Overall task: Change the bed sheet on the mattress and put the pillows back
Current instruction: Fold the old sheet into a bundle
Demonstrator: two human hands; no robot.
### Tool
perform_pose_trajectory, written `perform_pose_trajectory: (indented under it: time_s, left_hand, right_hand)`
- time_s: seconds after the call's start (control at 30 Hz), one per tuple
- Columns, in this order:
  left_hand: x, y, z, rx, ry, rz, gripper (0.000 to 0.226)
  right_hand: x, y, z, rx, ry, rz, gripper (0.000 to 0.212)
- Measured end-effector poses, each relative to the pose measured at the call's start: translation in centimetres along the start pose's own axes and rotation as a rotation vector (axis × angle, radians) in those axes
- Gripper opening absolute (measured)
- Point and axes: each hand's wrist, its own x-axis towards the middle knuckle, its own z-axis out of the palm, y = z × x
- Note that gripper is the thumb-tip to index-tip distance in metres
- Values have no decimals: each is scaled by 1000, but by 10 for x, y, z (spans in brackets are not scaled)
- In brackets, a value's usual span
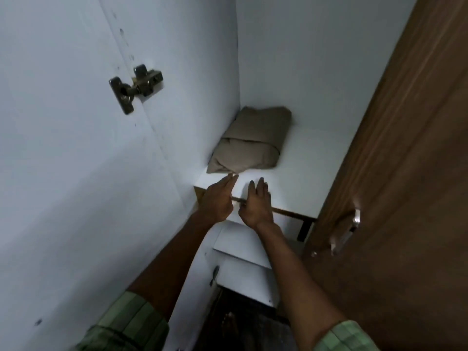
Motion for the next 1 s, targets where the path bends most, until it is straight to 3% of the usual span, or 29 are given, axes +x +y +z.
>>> perform_pose_trajectory:
  time_s: [0.17, 0.47, 0.63, 0.73, 0.87, 0.93, 1.0]
  left_hand:
    - [-74, 6, -2, 105, -9, -91, 81]
    - [-194, 31, -69, 145, 81, -185, 67]
    - [-286, 33, -117, 177, 234, -194, 49]
    - [-339, 32, -137, 159, 397, -267, 36]
    - [-394, 51, -150, -5, 815, -467, 21]
    - [-406, 56, -153, -89, 1005, -696, 29]
    - [-407, 47, -155, -368, 1003, -865, 46]
  right_hand:
    - [-76, -7, 23, 46, -43, -64, 87]
    - [-184, -75, 59, 157, -107, -173, 88]
    - [-242, -134, 75, 178, -134, -234, 89]
    - [-276, -164, 79, 172, -155, -282, 84]
    - [-307, -192, 79, 141, -152, -277, 78]
    - [-315, -200, 77, 146, -165, -290, 76]
    - [-321, -204, 73, 137, -159, -308, 75]
